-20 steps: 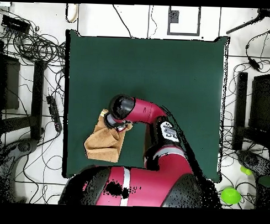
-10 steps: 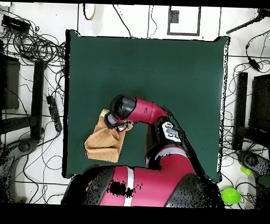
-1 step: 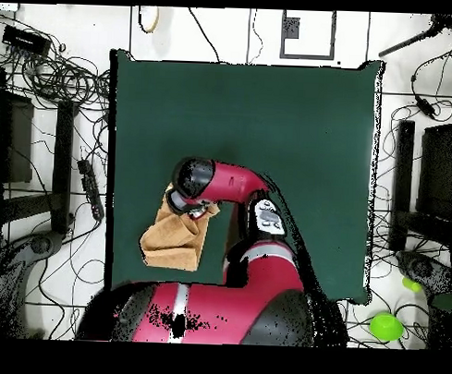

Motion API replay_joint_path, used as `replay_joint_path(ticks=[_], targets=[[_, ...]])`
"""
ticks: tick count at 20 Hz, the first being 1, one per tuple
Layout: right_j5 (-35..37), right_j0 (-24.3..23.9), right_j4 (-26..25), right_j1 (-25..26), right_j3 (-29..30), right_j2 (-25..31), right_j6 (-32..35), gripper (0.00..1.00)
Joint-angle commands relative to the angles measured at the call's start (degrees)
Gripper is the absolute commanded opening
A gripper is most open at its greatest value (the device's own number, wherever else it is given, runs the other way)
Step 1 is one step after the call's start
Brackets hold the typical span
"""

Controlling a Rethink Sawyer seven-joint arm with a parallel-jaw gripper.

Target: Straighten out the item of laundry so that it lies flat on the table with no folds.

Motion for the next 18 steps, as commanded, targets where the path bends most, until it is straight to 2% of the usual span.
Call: replay_joint_path(ticks=[1,9,18], targets=[[10.5,10.1,2.3,5.8,-9.6,-0.2,15.8,0.0],[20.5,14.8,4.0,8.8,-18.4,-3.9,19.6,0.0],[24.2,16.4,5.5,10.9,-23.0,-6.2,20.0,0.0]])
